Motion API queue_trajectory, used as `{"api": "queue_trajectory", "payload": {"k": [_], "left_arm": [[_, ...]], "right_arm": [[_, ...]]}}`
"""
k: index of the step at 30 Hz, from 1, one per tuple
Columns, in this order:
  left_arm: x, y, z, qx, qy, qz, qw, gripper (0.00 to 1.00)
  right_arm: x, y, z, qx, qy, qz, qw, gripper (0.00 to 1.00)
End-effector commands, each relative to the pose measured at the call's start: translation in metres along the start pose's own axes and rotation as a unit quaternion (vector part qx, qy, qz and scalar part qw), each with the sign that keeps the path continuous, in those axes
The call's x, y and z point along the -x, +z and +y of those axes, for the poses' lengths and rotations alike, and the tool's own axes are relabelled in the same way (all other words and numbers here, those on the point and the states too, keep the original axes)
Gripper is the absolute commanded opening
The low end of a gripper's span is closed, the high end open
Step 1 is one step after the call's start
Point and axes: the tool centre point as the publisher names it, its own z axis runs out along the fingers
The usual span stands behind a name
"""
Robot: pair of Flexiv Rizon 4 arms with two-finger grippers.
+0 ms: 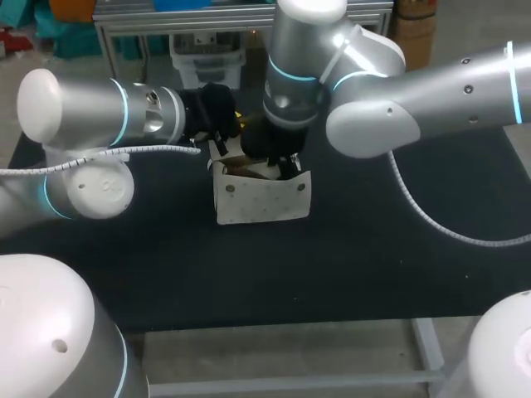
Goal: Pick up the bag, open it, inspect its contents, close it, and place it on the opposite side
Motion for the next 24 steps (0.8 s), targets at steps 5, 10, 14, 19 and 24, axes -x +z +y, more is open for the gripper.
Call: {"api": "queue_trajectory", "payload": {"k": [5, 10, 14, 19, 24], "left_arm": [[-0.0001, -0.0013, 0.0006, -0.003, 0.000, 0.000, 1.000, 0.00], [0.0001, -0.0011, 0.0008, -0.002, 0.000, 0.000, 1.000, 0.00], [0.0002, -0.0008, 0.0011, -0.002, -0.001, 0.001, 1.000, 0.00], [0.0003, -0.0005, 0.0013, -0.002, 0.000, 0.001, 1.000, 0.00], [0.0003, -0.0003, 0.0014, -0.002, 0.000, 0.002, 1.000, 0.00]], "right_arm": [[0.0035, 0.0102, -0.0007, -0.003, 0.000, 0.005, 1.000, 0.84], [0.0041, 0.0101, -0.0012, -0.003, 0.000, 0.004, 1.000, 0.83], [0.0046, 0.0102, -0.0016, -0.003, 0.000, 0.004, 1.000, 0.84], [0.0050, 0.0100, -0.0018, -0.002, 0.000, 0.002, 1.000, 0.84], [0.0058, 0.0086, -0.0021, -0.002, -0.001, -0.001, 1.000, 0.83]]}}
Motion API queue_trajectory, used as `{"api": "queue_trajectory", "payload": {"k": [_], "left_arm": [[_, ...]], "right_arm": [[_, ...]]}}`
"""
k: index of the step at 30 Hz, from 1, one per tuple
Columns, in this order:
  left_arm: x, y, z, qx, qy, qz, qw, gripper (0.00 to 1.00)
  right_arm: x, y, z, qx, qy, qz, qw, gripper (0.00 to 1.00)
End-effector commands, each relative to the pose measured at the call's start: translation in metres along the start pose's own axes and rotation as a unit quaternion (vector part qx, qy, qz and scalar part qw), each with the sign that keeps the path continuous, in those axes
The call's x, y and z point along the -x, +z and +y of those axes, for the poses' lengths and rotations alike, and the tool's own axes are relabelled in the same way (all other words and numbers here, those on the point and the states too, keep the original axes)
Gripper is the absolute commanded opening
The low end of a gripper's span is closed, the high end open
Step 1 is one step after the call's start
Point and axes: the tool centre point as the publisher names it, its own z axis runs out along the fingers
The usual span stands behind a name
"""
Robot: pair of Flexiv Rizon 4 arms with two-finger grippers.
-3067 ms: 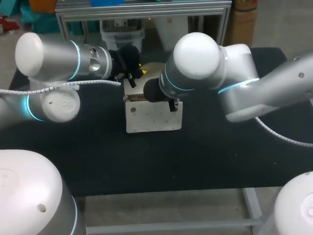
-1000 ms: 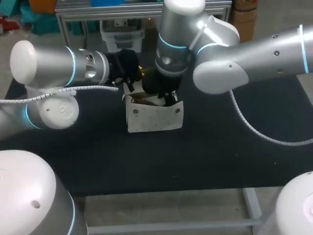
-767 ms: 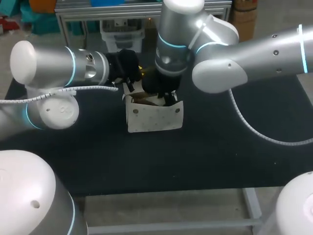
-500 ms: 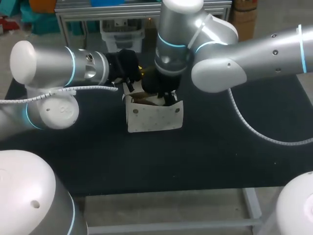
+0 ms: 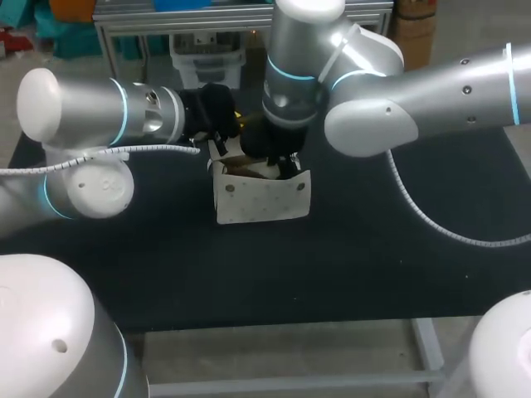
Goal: Pick up the bag, open it, inspect its contents, close it, and place it on the opposite side
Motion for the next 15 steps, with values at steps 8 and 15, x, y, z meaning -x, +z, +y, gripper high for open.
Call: {"api": "queue_trajectory", "payload": {"k": [8, 15], "left_arm": [[-0.0002, -0.0007, -0.0002, -0.002, 0.000, 0.001, 1.000, 0.00], [0.0000, 0.0001, -0.0002, -0.001, 0.001, 0.002, 1.000, 0.00]], "right_arm": [[0.0040, 0.0065, -0.0025, -0.001, 0.000, -0.006, 1.000, 0.77], [0.0045, 0.0037, -0.0028, 0.000, 0.001, -0.018, 1.000, 0.00]]}}
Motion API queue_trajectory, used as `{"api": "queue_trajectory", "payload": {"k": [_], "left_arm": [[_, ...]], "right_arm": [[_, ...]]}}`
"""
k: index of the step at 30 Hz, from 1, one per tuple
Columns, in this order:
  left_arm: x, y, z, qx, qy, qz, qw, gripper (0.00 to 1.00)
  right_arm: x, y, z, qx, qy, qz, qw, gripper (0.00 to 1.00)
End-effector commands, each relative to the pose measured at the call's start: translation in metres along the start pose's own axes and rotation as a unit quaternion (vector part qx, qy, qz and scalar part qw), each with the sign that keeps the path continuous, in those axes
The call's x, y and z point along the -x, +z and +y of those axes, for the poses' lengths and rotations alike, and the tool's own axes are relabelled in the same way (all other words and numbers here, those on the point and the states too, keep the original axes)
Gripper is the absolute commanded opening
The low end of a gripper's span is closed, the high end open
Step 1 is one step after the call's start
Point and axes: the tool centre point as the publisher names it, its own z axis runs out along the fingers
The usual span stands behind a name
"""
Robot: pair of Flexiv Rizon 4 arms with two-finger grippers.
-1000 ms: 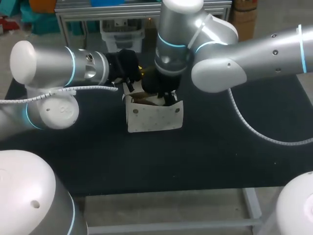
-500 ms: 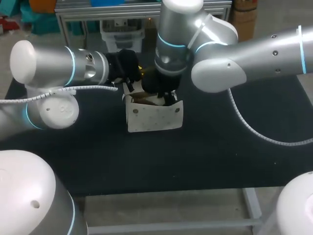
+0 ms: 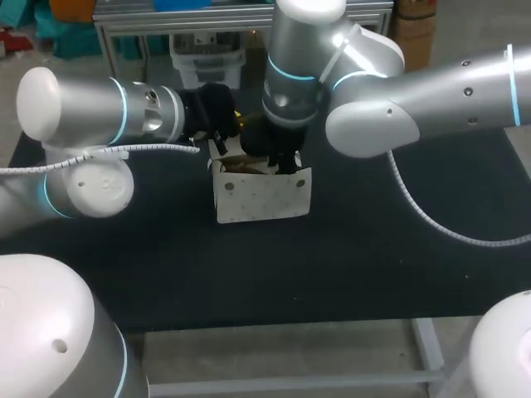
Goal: Pick up the bag, open it, inspect its contents, close it, and place it on the opposite side
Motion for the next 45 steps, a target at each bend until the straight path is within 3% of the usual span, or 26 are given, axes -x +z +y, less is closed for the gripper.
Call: {"api": "queue_trajectory", "payload": {"k": [1, 13, 26, 45], "left_arm": [[-0.001, 0.000, 0.000, 0.000, 0.000, 0.001, 1.000, 0.00], [-0.002, 0.002, 0.000, -0.001, 0.003, 0.006, 1.000, 0.00], [-0.003, -0.001, -0.008, -0.003, 0.003, 0.011, 1.000, 0.00], [-0.017, -0.019, -0.035, -0.008, 0.024, 0.027, 0.999, 0.00]], "right_arm": [[-0.001, 0.004, -0.002, 0.001, 0.001, -0.012, 1.000, 0.00], [0.004, -0.029, -0.008, 0.013, 0.025, -0.123, 0.992, 0.00], [0.004, -0.075, -0.014, 0.012, 0.043, -0.234, 0.971, 0.00], [-0.054, -0.132, -0.020, 0.004, 0.046, -0.309, 0.950, 0.00]]}}
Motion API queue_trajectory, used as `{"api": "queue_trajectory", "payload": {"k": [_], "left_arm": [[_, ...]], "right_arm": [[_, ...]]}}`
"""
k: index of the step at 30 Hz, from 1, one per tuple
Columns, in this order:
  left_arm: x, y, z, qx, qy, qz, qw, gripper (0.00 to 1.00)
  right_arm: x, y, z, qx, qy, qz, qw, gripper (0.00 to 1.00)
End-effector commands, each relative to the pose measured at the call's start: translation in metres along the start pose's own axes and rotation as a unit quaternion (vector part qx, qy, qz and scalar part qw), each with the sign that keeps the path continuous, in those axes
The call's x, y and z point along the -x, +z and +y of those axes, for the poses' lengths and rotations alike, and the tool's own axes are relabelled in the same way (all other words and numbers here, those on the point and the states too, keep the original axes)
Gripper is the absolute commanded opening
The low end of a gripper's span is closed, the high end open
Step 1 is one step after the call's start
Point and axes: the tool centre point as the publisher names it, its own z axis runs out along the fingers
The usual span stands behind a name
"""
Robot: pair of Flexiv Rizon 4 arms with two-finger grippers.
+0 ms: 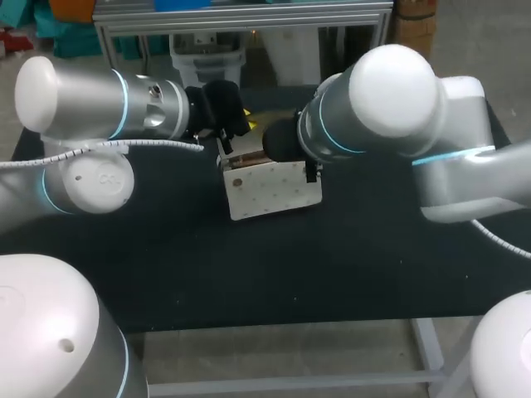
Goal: Pick up the bag, open it, inspect its contents, close it, and place it on the opposite side
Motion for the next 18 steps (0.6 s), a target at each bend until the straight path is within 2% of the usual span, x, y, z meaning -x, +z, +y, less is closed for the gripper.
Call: {"api": "queue_trajectory", "payload": {"k": [1, 10, 18], "left_arm": [[-0.001, -0.007, -0.005, 0.004, 0.000, 0.006, 1.000, 0.00], [0.000, -0.005, -0.009, 0.005, -0.010, 0.057, 0.998, 0.00], [0.009, 0.028, 0.016, 0.022, -0.026, 0.114, 0.993, 0.00]], "right_arm": [[-0.011, -0.025, -0.007, 0.002, 0.002, -0.053, 0.999, 0.00], [-0.021, -0.044, -0.012, 0.003, 0.017, -0.059, 0.998, 0.00], [-0.032, -0.036, -0.013, 0.002, 0.027, -0.041, 0.999, 0.00]]}}
